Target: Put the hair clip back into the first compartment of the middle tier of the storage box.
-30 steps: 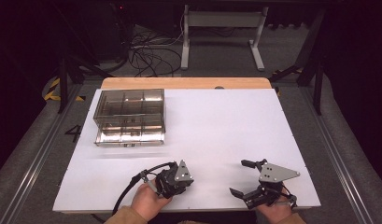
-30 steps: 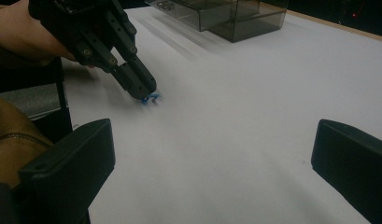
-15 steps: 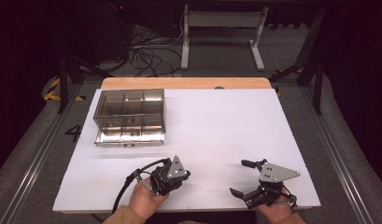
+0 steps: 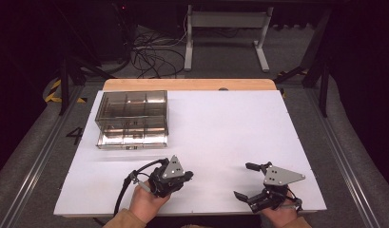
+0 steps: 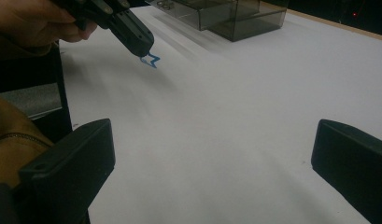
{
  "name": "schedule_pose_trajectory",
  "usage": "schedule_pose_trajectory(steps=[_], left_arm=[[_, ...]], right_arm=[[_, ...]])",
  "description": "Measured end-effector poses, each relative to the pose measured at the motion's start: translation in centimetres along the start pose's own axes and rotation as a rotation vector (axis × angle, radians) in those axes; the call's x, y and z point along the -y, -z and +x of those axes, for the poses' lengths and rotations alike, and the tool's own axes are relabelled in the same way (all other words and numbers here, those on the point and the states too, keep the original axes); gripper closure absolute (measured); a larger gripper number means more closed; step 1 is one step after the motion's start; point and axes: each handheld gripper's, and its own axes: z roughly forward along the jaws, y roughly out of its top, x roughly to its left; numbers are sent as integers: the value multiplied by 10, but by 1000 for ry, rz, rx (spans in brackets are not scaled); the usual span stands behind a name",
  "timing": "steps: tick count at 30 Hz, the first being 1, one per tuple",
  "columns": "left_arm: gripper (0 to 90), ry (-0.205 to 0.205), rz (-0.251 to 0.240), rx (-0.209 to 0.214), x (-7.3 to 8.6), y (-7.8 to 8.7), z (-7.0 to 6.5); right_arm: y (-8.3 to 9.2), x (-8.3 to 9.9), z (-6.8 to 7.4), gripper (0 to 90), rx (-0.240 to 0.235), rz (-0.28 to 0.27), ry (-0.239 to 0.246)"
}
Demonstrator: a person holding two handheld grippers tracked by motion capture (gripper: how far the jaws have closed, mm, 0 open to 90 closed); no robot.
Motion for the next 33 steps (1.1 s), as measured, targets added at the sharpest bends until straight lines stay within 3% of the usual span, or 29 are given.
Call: schedule_pose_trajectory(steps=[13,33], left_arm=[[884,33,-55,7,-2,15,8],[883,79,-113,-51,2,44,29]], right_arm=[[0,0,0,4,-1,2,0],[0,1,0,4,0,4,-1]])
